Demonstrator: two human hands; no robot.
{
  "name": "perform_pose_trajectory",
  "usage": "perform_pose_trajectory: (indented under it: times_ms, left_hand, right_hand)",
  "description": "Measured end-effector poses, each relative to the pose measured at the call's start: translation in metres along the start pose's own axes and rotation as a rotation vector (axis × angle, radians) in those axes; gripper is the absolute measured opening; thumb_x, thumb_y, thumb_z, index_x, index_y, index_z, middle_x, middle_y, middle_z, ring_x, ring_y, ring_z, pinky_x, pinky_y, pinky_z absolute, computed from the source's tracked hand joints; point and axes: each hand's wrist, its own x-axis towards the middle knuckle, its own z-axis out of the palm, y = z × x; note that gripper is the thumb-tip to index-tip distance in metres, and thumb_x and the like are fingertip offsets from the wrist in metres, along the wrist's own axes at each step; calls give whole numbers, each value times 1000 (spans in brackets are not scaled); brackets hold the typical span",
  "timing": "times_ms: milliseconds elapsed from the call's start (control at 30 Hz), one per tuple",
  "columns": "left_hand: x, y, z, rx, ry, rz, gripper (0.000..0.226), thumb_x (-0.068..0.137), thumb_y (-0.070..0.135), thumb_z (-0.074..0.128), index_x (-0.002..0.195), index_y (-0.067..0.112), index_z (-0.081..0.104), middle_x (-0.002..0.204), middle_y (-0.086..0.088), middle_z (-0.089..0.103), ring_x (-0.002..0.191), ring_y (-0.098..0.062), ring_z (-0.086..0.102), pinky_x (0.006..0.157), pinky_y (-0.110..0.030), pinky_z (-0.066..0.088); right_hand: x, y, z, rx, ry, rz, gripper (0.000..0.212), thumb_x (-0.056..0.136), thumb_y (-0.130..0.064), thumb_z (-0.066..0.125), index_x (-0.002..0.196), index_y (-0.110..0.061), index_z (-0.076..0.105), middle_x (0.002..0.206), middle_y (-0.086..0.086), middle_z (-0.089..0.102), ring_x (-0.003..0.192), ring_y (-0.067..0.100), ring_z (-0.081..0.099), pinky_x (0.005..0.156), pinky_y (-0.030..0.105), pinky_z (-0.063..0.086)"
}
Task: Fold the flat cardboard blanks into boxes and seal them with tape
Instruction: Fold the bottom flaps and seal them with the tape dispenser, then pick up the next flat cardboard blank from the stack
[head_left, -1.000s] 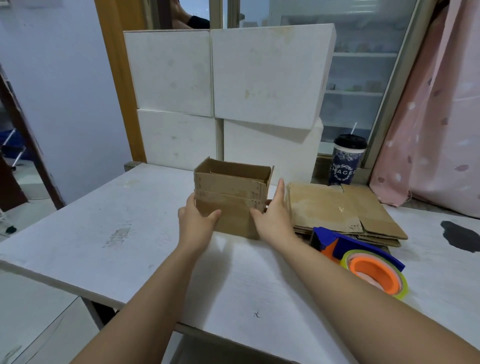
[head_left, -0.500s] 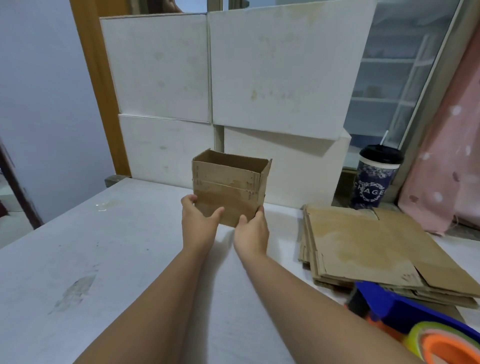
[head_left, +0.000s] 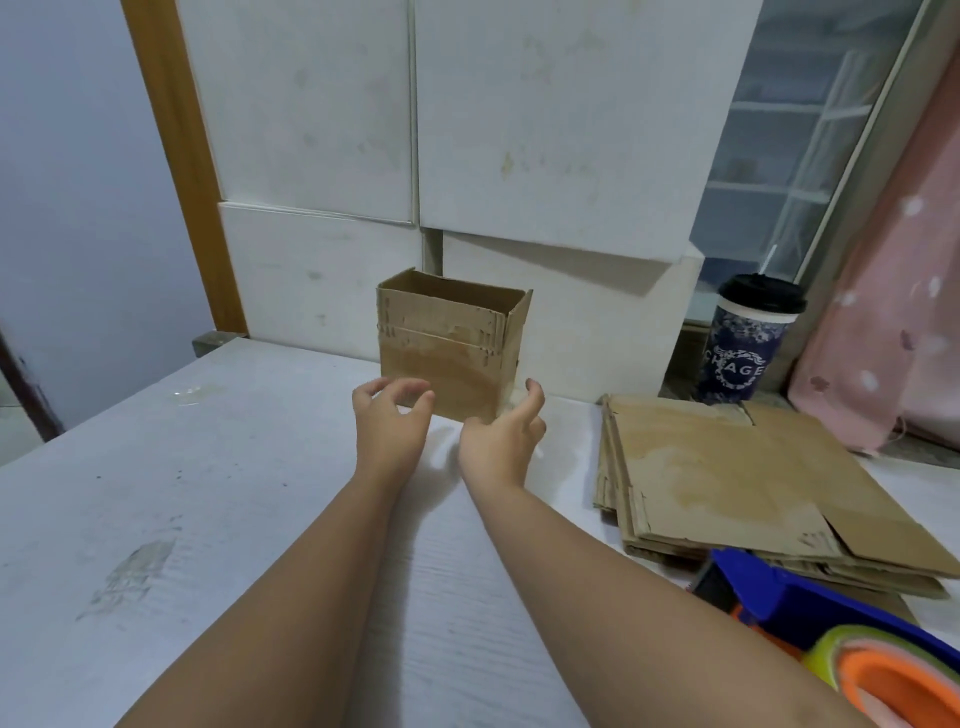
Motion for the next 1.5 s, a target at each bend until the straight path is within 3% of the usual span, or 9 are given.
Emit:
perform_pose_trajectory:
  times_ms: [100,267,467,700,800,867,1200,1333,1500]
  left_hand:
    - [-14,8,-2,-94,-29,-53,14,90,24,56,89,29,69,117,5,53,101,-9,57,94,-35,47]
    - [-64,48,13,-254,-130,-90,23,88,14,50,84,19,72,89,4,70,94,-17,64,86,-34,50]
    - [-104,113,49,-384,-281,-135,23,94,17,48,98,14,70,96,-1,71,94,-17,65,84,-29,51]
    - [-123,138,91,-172,-387,-251,21,90,9,51,108,17,58,95,-1,54,90,-17,50,77,-26,38]
    - [-128,135,104,80,-424,-328,2,86,5,49,85,5,51,78,-9,43,76,-23,43,62,-26,33]
    - [-130,132,111,174,-421,-340,12,87,5,48,96,-1,52,84,-13,45,79,-26,45,60,-26,33]
    - [-134,136,128,71,-299,-308,18,83,6,44,96,-1,55,107,-25,60,93,-37,57,69,-30,40]
    - [-141,135,129,-121,-220,-324,26,86,16,49,111,9,44,104,-13,60,93,-29,58,77,-35,49]
    - [-145,149,117,-349,-134,-207,29,92,22,56,113,25,36,118,-6,56,99,-19,56,89,-37,48]
  right_hand:
    - [-11,-3,-11,35,-17,84,69,91,-3,49,144,-33,16,141,5,31,75,5,43,59,22,35]
    - [-27,-29,-54,10,-44,-73,51,90,-6,48,133,-29,33,111,0,53,93,16,55,70,23,39]
    - [-20,-57,-133,-91,59,-222,21,91,-10,48,101,-28,55,87,-14,55,79,5,55,59,18,38]
    - [0,-44,-237,-499,102,-230,14,89,-16,50,94,-25,60,105,0,62,92,19,56,67,28,41]
    - [11,-34,-272,-746,117,-88,27,89,-21,47,113,-25,58,123,10,54,104,26,49,85,36,43]
    - [16,-24,-289,-859,117,87,44,89,-24,49,133,-24,48,134,12,48,119,33,45,96,40,39]
    - [21,11,-312,-331,159,247,45,86,-14,55,128,1,45,128,21,50,111,35,51,77,32,41]
    - [16,9,-309,-103,224,123,52,88,-7,50,139,-4,40,125,13,52,91,22,46,72,30,38]
    - [5,-13,-312,100,301,-99,39,93,-16,48,131,-14,53,119,5,62,107,26,57,80,33,47]
